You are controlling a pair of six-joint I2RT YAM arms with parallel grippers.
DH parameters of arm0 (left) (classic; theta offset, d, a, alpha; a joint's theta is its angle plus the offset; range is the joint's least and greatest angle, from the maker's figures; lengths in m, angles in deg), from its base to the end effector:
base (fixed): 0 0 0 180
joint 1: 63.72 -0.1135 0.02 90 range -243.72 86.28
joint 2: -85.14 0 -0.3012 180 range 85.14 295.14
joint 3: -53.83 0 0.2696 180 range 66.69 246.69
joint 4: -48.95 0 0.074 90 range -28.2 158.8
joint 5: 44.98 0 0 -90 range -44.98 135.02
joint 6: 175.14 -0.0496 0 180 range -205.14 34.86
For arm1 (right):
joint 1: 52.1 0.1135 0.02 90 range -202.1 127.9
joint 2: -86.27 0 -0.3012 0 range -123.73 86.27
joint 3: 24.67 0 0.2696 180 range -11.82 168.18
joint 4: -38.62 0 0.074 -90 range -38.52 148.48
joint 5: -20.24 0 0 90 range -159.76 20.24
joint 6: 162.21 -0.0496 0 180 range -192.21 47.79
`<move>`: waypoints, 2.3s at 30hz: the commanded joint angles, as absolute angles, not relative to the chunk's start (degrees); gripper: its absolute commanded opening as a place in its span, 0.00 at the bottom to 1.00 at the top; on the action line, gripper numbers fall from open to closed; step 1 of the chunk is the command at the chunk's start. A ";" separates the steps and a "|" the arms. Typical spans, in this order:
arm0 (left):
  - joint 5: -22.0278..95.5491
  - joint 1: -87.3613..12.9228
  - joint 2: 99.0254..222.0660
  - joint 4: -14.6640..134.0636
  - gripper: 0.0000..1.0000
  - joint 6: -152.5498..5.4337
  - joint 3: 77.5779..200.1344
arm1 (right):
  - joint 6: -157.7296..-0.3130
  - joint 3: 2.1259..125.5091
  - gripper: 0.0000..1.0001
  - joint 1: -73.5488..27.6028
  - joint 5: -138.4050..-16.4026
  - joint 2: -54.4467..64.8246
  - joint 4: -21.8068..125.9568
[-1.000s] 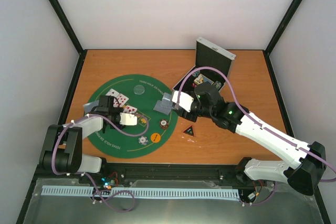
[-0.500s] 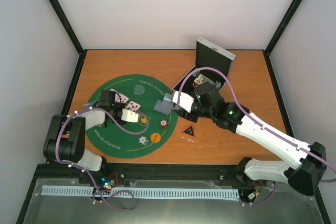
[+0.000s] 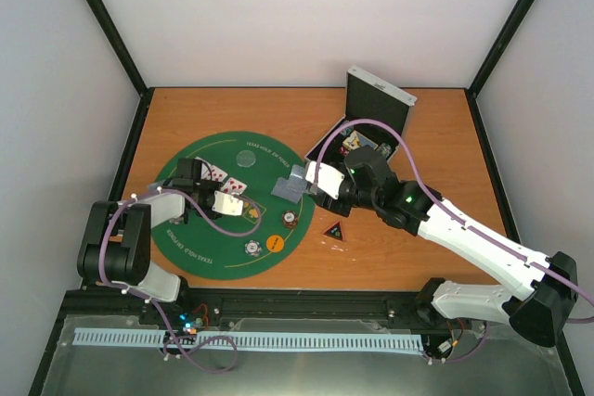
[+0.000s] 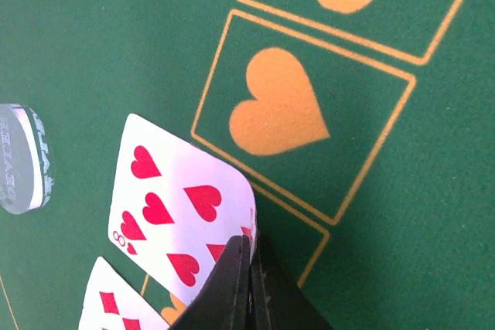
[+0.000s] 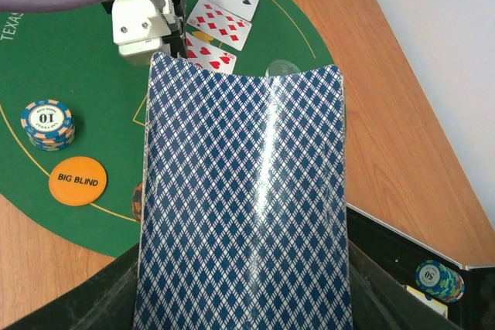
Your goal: Distribute texas hold em gaming equipment
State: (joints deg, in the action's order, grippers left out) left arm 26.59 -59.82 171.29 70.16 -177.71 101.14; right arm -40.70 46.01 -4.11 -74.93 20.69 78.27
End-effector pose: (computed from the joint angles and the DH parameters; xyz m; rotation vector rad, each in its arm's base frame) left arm 0.2685 -0.0340 0.1401 1.9705 1.6117 0.1803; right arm 0.1745 0.2004 0.3417 -1.4353 1.6447 0.2619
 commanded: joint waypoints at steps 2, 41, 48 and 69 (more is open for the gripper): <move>29.05 -61.05 173.42 72.22 0.01 -178.60 102.05 | -40.65 47.00 0.53 -3.74 -75.04 22.10 77.67; 31.40 -61.86 167.60 80.16 0.38 -180.21 100.95 | -40.32 47.36 0.53 -3.68 -75.95 21.52 77.59; 25.09 -61.79 165.43 95.64 0.52 -171.99 109.60 | -40.60 47.50 0.53 -3.74 -76.20 21.70 77.56; 6.81 -35.77 168.12 105.31 0.62 -125.81 131.45 | -51.24 46.51 0.52 -18.86 -71.82 25.56 80.02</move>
